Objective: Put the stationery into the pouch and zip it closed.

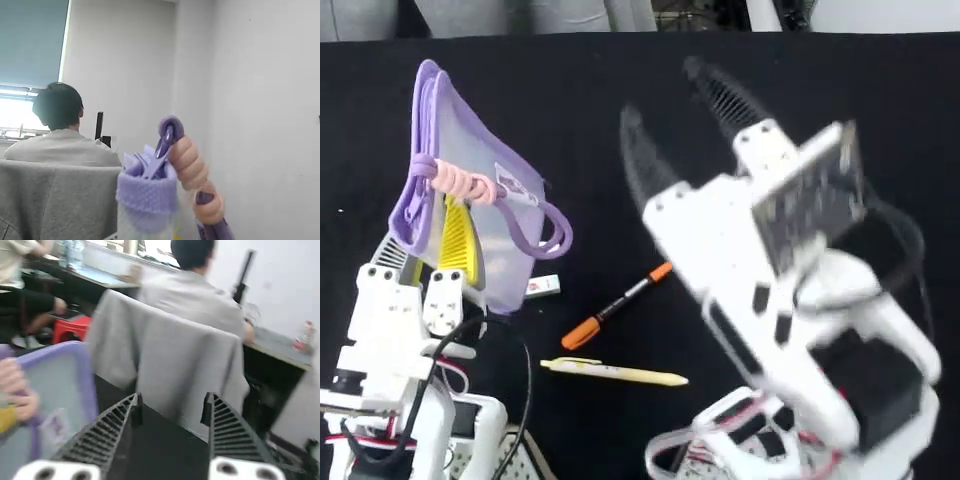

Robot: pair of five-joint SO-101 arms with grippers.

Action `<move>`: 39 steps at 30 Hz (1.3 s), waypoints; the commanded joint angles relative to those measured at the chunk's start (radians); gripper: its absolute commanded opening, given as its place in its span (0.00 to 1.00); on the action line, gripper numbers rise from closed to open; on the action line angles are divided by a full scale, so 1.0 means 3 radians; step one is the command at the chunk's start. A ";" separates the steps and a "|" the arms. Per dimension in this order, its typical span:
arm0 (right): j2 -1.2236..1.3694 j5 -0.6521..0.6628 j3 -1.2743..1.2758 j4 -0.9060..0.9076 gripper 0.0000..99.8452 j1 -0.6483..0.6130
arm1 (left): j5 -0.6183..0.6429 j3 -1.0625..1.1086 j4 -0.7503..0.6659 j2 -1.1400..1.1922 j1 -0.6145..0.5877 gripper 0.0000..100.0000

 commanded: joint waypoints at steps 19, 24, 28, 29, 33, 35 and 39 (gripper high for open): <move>-0.0944 0.0808 0.0898 -0.0102 0.20 -0.1488 | 0.0624 -0.0882 -0.0087 0.0000 -0.0023 0.03; -0.0944 0.0793 0.1245 -0.0435 0.20 -0.1483 | 0.0624 -0.0887 -0.0082 0.0000 -0.0023 0.03; -0.0939 0.0788 0.1522 -0.0752 0.20 -0.1468 | 0.0624 -0.0887 -0.0077 0.0000 -0.0023 0.03; -0.0939 0.0798 0.1593 -0.0823 0.20 -0.1468 | 0.0629 -0.0887 -0.0077 0.0000 -0.0023 0.03; -0.0939 0.0798 0.1854 -0.1100 0.20 -0.1468 | 0.0629 -0.0887 -0.0077 0.0000 -0.0023 0.03; -0.0939 0.0798 0.1941 -0.1212 0.20 -0.1432 | 0.0629 -0.0887 -0.0077 0.0000 -0.0023 0.03; -0.0933 0.0803 0.2135 -0.1463 0.19 -0.1217 | 0.0629 -0.0887 -0.0077 -0.0005 -0.0023 0.03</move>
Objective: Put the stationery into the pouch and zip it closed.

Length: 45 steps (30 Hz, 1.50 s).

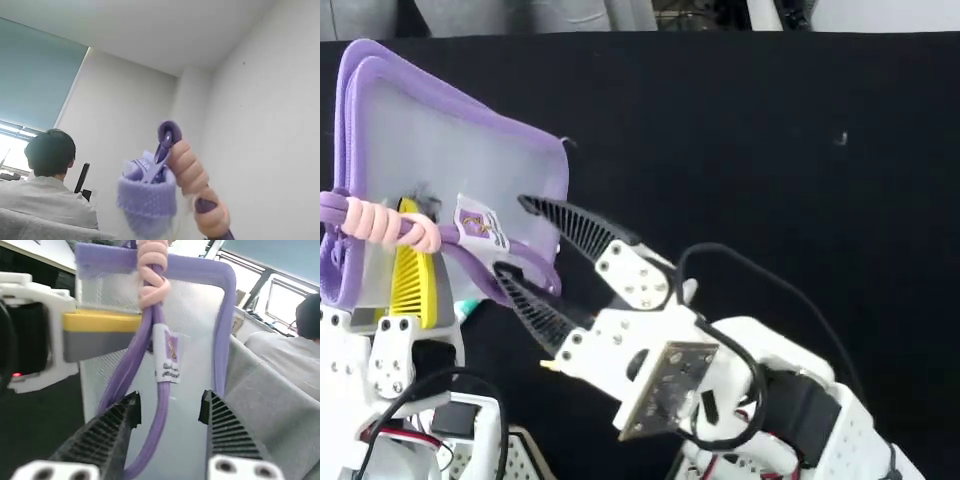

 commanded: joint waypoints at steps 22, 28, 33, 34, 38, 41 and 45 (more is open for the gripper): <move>0.0248 -0.0123 -0.0693 -0.0307 0.01 0.1933 | -0.0747 0.0463 0.0271 0.0020 0.1230 0.03; 0.0269 -0.0138 -0.0831 -0.0368 0.01 0.2583 | -0.1171 0.0657 0.0292 0.0020 0.1685 0.03; 0.0340 -0.0322 -0.0800 -0.0593 0.01 0.3023 | -0.1187 0.0591 0.0312 0.0010 0.1685 0.03; 0.0401 -0.0358 -0.0795 -0.0660 0.01 0.3105 | -0.1192 0.0550 0.0348 0.0010 0.1685 0.03; 0.0800 -0.0532 -0.0790 -0.0951 0.01 0.3386 | -0.1192 0.0243 0.0619 0.0015 0.1685 0.03; 0.1204 -0.0696 -0.0816 -0.1202 0.01 0.3590 | -0.1192 0.0023 0.0788 0.0015 0.1685 0.03; 0.1701 -0.0946 -0.0990 -0.1376 0.01 0.3856 | -0.1192 -0.0217 0.0977 0.0015 0.1685 0.03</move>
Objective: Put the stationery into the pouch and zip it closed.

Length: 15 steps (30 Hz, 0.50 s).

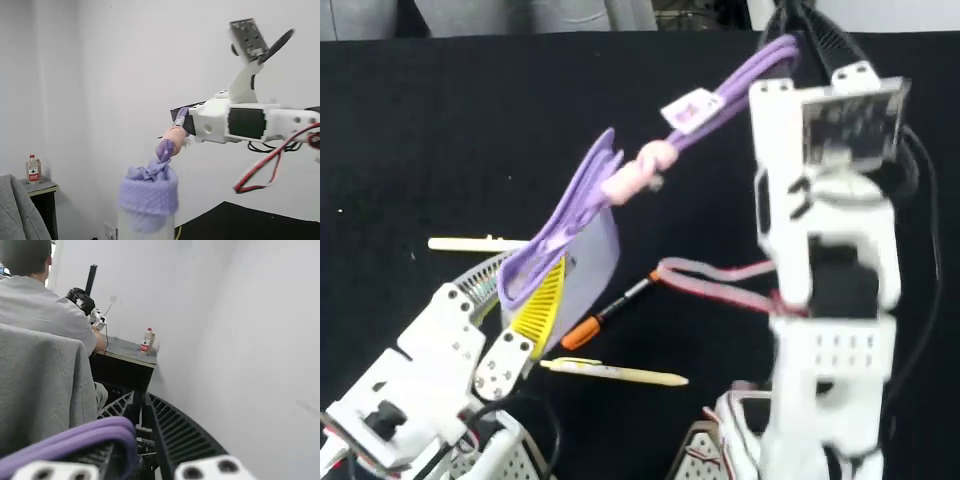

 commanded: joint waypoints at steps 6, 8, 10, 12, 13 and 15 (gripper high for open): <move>0.0995 -0.0465 -0.0667 -0.0169 0.01 0.0619 | -0.0010 -0.0790 0.0327 -0.0041 0.0013 0.03; 0.1184 -0.0511 -0.0785 -0.0169 0.01 0.0685 | -0.0010 -0.0892 0.0389 -0.0041 0.0013 0.03; 0.1358 -0.0542 -0.0898 -0.0164 0.01 0.0742 | -0.0010 -0.0969 0.0445 -0.0046 0.0013 0.03; 0.1470 -0.0598 -0.0969 -0.0159 0.01 0.0788 | -0.0010 -0.1005 0.0471 -0.0046 0.0013 0.03; 0.1491 -0.0639 -0.1000 -0.0148 0.01 0.0793 | -0.0010 -0.0979 0.0465 -0.0046 0.0013 0.03; 0.1445 -0.0696 -0.1066 0.0020 0.01 0.0772 | -0.0010 -0.0933 0.0465 -0.0041 0.0018 0.03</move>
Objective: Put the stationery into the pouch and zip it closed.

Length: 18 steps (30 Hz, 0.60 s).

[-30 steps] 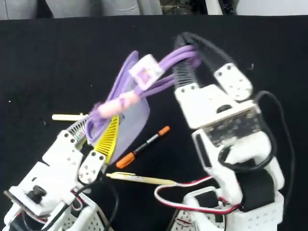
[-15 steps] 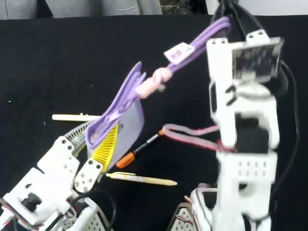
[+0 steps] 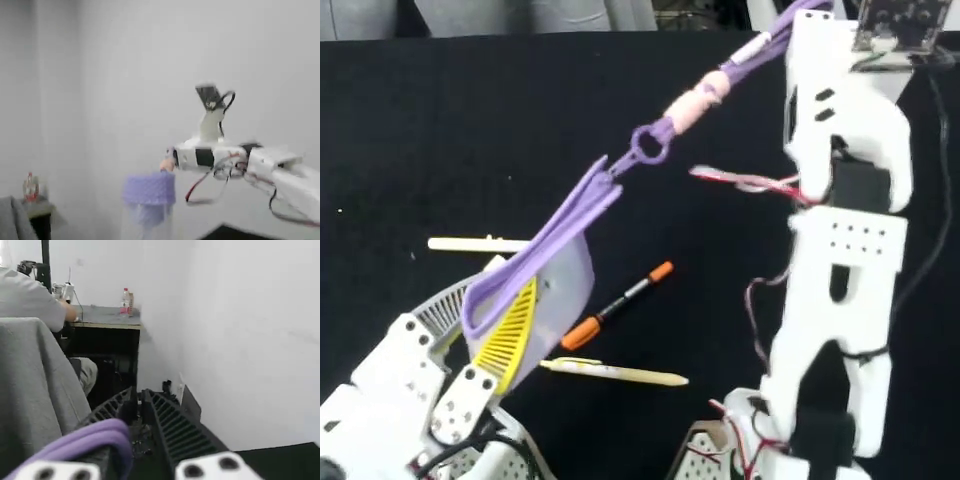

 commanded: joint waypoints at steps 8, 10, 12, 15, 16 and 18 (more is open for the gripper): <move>-0.0790 -0.0066 -0.0775 0.1406 0.01 -0.0056 | -0.0020 0.0908 -0.0619 -0.0056 0.0033 0.03; -0.1092 -0.0066 -0.0846 0.1657 0.01 -0.0159 | -0.0020 0.1240 -0.0854 -0.0056 0.0038 0.03; -0.1378 -0.0066 -0.0882 0.1846 0.01 -0.0240 | -0.0020 0.1491 -0.1018 -0.0056 0.0038 0.03; -0.1757 -0.0066 -0.0877 0.1995 0.01 -0.0302 | -0.0005 0.1644 -0.0992 -0.0051 0.0013 0.13; -0.1854 -0.0066 -0.0872 0.2020 0.01 -0.0302 | 0.0010 0.1629 -0.0895 -0.0051 0.0018 0.20; -0.1987 -0.0066 -0.0872 0.2071 0.01 -0.0332 | 0.0148 0.1578 -0.0716 -0.0046 0.0033 0.31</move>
